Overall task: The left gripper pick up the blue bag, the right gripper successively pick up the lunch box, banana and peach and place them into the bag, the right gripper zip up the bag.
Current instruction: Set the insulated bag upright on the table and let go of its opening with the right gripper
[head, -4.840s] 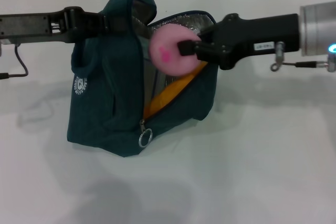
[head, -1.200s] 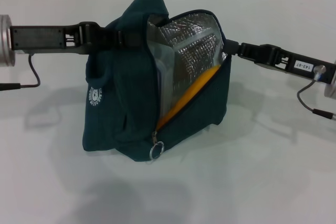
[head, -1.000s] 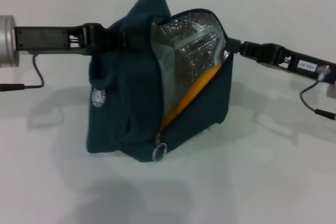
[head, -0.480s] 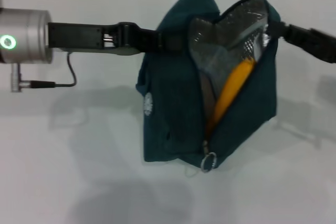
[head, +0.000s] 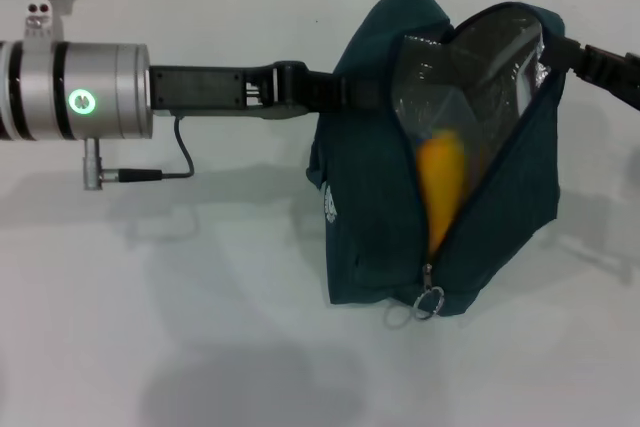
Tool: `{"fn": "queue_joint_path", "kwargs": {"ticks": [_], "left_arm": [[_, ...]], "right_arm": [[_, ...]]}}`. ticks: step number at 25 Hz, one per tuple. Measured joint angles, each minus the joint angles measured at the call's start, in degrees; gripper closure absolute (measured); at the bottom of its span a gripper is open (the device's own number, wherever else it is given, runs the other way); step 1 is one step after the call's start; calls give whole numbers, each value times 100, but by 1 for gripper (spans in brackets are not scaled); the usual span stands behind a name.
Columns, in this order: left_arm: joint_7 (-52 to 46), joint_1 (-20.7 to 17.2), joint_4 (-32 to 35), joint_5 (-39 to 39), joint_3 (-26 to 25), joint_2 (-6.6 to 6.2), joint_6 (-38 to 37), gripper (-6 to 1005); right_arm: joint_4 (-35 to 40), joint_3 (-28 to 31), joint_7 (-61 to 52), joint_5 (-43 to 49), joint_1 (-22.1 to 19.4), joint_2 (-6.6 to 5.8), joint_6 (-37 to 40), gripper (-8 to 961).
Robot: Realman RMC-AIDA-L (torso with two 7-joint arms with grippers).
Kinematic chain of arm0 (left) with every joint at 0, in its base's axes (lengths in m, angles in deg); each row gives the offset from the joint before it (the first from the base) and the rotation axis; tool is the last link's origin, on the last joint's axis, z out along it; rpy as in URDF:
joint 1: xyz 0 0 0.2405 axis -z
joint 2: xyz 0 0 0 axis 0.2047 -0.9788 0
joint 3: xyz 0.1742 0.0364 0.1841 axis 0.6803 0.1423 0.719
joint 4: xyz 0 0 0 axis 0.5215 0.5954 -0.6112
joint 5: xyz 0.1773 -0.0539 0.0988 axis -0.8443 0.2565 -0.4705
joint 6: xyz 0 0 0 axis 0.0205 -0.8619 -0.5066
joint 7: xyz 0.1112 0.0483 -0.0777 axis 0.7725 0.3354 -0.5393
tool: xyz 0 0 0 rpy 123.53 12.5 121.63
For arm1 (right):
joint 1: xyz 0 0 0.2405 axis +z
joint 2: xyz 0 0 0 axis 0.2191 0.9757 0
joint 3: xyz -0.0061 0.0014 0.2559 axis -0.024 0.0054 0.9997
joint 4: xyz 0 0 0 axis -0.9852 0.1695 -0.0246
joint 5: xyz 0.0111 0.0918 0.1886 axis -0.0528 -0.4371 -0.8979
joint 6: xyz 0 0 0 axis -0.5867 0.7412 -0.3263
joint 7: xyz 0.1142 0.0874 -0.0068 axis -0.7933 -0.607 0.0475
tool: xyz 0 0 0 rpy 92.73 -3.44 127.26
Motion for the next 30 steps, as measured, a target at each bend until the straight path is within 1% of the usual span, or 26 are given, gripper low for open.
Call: {"fn": "queue_joint_path", "kwargs": {"ticks": [8,12,19,22,26,30], "left_arm": [[76,-56,-119,11,0,4,12,947],[75,-61,-127,27,0,4,6,947],[55,-81,-161,65,-19,4,-23,947],[52,-91,-325,197,-18,-29,-41,947],[69,-90,-494,347,-20,-85,-133,947],[69,-110,-496,351,-48,-79,-182,947]], "right_arm": [[-392,-5,45,17,156,-23,-102,877],[-418,-7,50,42,175,-26,-90,870],[-417,68,91,26,136,-40,147,857],[-422,187,154,42,112,-34,292,852],[-506,205,158,48,109,-46,332,677],[-546,207,159,51,120,-55,358,531]]}}
